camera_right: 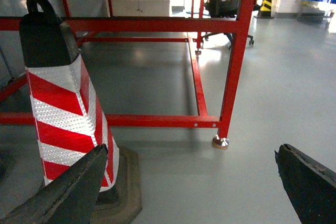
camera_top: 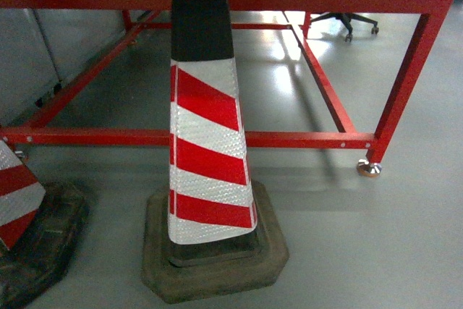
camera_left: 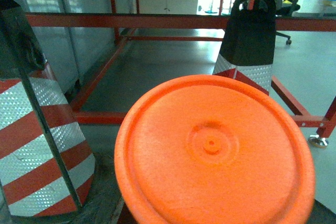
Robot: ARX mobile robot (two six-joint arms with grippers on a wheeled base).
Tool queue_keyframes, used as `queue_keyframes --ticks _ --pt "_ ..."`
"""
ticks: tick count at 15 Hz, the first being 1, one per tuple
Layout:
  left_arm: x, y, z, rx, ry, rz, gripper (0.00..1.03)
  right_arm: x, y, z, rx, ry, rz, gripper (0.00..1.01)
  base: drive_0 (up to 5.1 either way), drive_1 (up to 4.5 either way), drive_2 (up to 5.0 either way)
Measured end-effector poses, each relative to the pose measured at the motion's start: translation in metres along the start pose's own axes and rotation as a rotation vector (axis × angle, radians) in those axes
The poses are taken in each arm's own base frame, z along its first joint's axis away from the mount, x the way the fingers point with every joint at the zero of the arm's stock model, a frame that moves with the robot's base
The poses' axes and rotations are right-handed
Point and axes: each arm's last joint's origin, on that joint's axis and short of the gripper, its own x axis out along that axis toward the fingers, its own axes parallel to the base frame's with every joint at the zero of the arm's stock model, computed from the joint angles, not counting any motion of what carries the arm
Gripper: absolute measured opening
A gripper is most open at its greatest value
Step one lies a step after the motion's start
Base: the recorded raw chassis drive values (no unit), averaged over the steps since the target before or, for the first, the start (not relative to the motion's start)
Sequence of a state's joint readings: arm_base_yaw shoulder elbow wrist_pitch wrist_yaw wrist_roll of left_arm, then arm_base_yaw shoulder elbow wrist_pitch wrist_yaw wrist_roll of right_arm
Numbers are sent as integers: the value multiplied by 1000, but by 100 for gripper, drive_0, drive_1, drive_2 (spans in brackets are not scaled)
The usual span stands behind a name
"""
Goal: Pick capacitor and pack into box
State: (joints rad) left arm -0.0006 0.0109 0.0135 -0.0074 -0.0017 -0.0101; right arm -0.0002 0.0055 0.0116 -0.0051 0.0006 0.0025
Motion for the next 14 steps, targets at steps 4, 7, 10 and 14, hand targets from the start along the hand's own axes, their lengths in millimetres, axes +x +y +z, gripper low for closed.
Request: queue_keyframes --ticks 4,7,10,14 --pt "0 0 0 4 -1 -1 44 0 0 0 0 0 0 98 0 0 0" --pt "0 0 0 7 -1 -1 44 0 0 0 -1 -1 1 98 0 0 0" --pt "0 0 0 11 0 -2 44 0 0 0 0 0 0 98 0 0 0" --pt "0 0 0 10 0 -2 44 0 0 0 0 -1 0 98 0 0 0"
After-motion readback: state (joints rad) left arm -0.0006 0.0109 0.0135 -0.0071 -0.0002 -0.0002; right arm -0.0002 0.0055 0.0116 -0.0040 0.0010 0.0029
